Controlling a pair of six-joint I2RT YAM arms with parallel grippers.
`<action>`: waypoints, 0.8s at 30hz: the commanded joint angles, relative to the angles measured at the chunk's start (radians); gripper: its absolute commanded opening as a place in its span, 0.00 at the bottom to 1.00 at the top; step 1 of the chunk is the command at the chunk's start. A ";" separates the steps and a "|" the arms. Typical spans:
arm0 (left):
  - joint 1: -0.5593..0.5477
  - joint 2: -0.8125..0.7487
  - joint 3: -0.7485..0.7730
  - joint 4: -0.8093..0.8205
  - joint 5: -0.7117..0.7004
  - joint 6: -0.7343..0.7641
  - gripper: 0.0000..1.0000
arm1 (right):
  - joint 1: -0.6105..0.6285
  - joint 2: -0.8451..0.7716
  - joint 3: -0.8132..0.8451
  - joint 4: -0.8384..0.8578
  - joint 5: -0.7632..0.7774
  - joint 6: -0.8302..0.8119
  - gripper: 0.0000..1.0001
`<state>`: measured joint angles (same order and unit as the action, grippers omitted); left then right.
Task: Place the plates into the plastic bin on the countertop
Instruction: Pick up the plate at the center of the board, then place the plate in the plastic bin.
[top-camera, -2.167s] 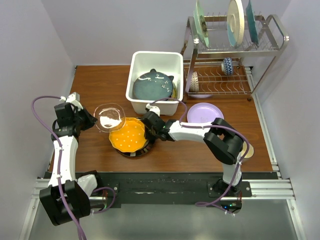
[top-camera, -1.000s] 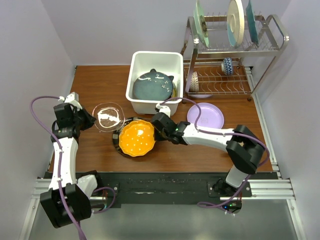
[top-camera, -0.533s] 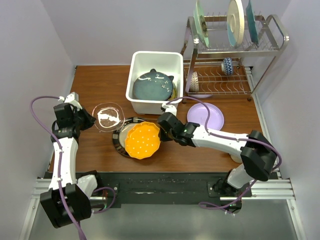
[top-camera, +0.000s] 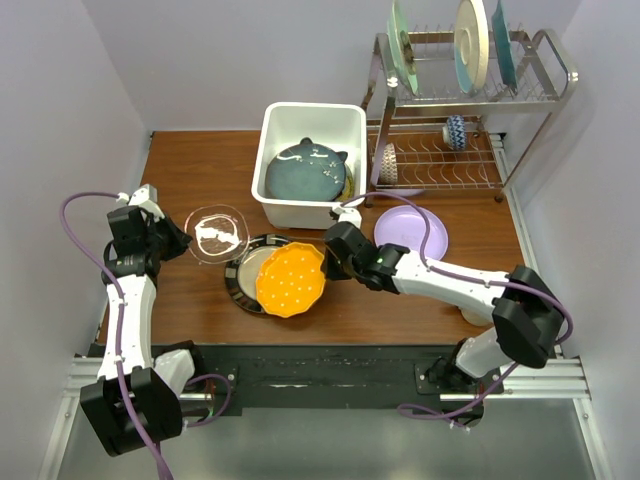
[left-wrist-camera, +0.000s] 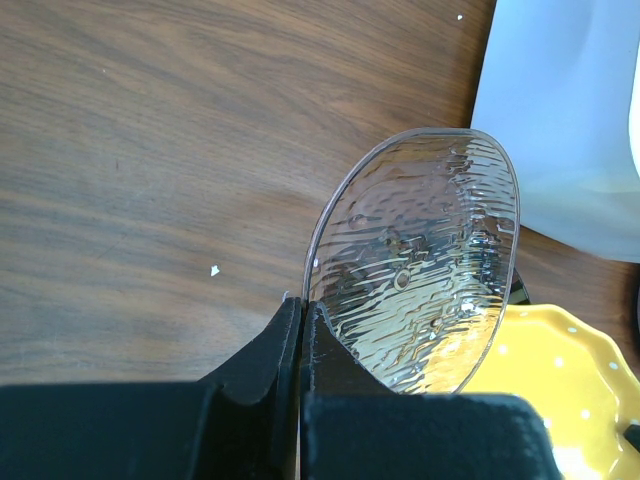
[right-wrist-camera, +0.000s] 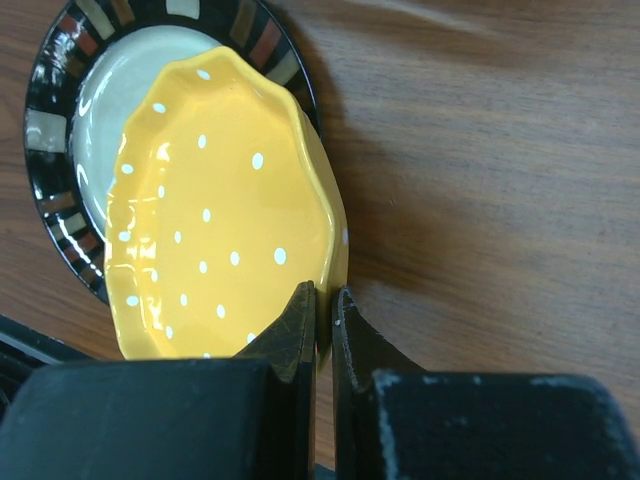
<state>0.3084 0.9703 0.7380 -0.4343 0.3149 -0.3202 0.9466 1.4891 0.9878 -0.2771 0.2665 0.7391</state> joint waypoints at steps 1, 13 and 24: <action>0.012 -0.012 -0.002 0.037 0.015 0.015 0.00 | -0.009 -0.098 0.020 0.142 -0.016 0.042 0.00; 0.011 -0.008 -0.002 0.037 0.013 0.015 0.00 | -0.022 -0.046 -0.020 0.208 -0.039 0.063 0.00; 0.011 -0.002 -0.002 0.037 0.018 0.015 0.00 | -0.025 0.068 -0.009 0.269 -0.088 0.089 0.00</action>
<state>0.3084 0.9707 0.7380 -0.4343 0.3149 -0.3202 0.9260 1.5337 0.9367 -0.1661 0.2165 0.7742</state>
